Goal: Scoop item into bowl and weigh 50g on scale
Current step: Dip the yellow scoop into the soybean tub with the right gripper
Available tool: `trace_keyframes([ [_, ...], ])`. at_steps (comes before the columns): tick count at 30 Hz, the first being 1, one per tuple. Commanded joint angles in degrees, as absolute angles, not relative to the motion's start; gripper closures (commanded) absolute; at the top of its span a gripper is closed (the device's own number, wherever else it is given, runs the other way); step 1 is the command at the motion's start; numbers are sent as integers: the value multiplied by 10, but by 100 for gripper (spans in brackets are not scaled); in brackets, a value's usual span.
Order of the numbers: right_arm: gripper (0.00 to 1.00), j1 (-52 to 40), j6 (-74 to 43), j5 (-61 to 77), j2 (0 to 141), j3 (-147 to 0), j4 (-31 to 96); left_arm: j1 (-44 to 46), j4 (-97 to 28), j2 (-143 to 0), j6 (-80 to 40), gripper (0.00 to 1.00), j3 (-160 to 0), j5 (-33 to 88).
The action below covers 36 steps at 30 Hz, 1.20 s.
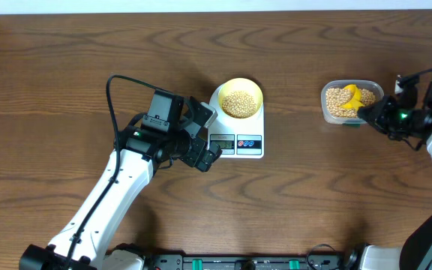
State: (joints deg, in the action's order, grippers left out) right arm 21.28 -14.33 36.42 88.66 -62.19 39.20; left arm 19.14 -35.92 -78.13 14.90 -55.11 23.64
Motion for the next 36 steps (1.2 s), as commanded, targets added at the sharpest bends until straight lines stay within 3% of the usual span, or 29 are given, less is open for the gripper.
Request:
trace_keyframes([
  [1,99,235,-154,431,891,-630,392,190,-360,-786,154,2,-552,231],
  [19,99,340,-154,606,891,-629,414,190,-360,-786,154,2,-552,231],
  [36,99,329,-154,641,891,-629,425,190,-360,-786,154,2,-552,231],
])
